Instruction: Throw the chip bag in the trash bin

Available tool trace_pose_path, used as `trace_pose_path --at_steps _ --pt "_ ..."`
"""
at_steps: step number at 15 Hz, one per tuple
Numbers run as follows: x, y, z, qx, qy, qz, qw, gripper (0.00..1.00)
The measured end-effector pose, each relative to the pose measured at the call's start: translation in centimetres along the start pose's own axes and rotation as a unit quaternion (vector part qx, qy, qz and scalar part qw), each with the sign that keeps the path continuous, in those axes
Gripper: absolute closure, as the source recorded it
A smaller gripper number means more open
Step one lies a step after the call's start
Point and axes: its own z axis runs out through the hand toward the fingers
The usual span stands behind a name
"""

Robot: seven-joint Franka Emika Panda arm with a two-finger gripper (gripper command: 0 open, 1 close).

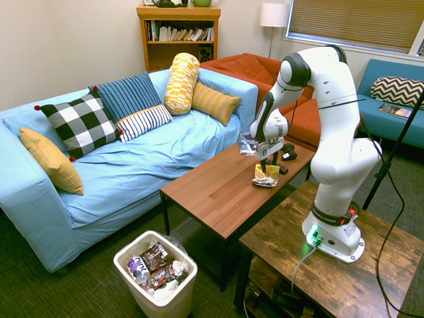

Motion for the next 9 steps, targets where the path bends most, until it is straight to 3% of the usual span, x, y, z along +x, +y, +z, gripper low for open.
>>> trace_pose_path --at_steps 4,9 --pt "0.3 0.1 1.5 0.0 -0.034 -0.01 0.999 1.0" --pt "0.3 -0.1 2.2 0.0 -0.042 -0.013 0.999 1.0"
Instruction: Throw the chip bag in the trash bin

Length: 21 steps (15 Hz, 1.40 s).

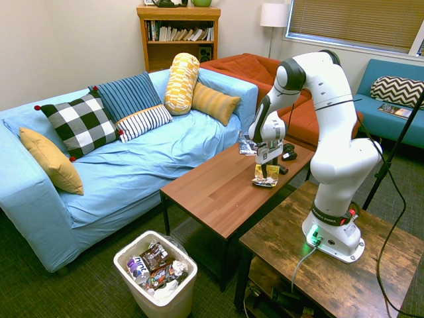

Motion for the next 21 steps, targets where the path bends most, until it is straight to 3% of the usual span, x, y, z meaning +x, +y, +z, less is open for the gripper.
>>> trace_pose_path --at_steps 14,17,21 --pt "0.1 0.3 -0.4 0.016 -0.017 0.002 1.0 1.0" --pt "-0.8 -1.0 -4.1 0.055 -0.011 -0.006 0.998 1.0" --pt "-5.3 -5.3 -13.1 0.11 0.003 -0.032 0.993 1.0"
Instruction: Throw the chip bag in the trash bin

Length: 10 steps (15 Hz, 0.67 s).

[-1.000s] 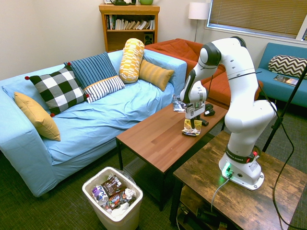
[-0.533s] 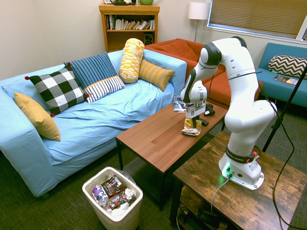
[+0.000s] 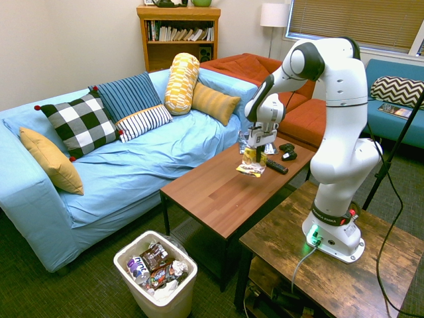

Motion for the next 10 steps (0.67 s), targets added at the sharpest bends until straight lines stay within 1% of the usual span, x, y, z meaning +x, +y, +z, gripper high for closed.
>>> trace_pose_path --at_steps 2,5,7,10 --pt "-4.3 -6.6 -3.6 0.015 0.011 -0.018 1.0 1.0" --pt "-15.2 -18.5 -7.3 0.024 0.039 -0.049 0.998 1.0" --pt "-22.9 -24.8 -7.0 0.012 0.057 -0.067 0.996 1.0" --pt "-32.0 -32.8 -2.9 -0.017 0.079 -0.092 0.992 1.0"
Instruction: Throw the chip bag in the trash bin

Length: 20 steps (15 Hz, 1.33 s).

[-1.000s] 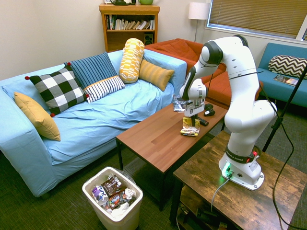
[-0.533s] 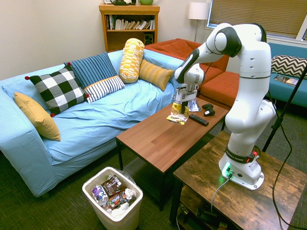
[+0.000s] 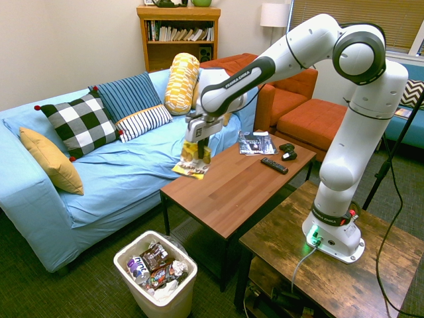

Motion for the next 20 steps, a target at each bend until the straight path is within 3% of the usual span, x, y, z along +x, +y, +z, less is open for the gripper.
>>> trace_pose_path --at_steps 3,6,9,12,13,20 --pt "-6.4 -7.8 5.6 -0.035 0.011 -0.029 0.999 1.0" --pt "-10.6 -12.5 12.6 -0.066 0.02 -0.047 0.997 1.0" --pt "-12.8 -14.1 20.3 -0.104 0.024 -0.054 0.993 1.0" --pt "-13.3 -14.4 24.5 -0.125 0.031 -0.056 0.99 1.0" --pt "-13.3 -14.5 25.0 -0.129 0.032 -0.055 0.99 0.0" --pt "-13.1 -14.2 25.7 -0.141 0.033 -0.044 0.988 0.0"
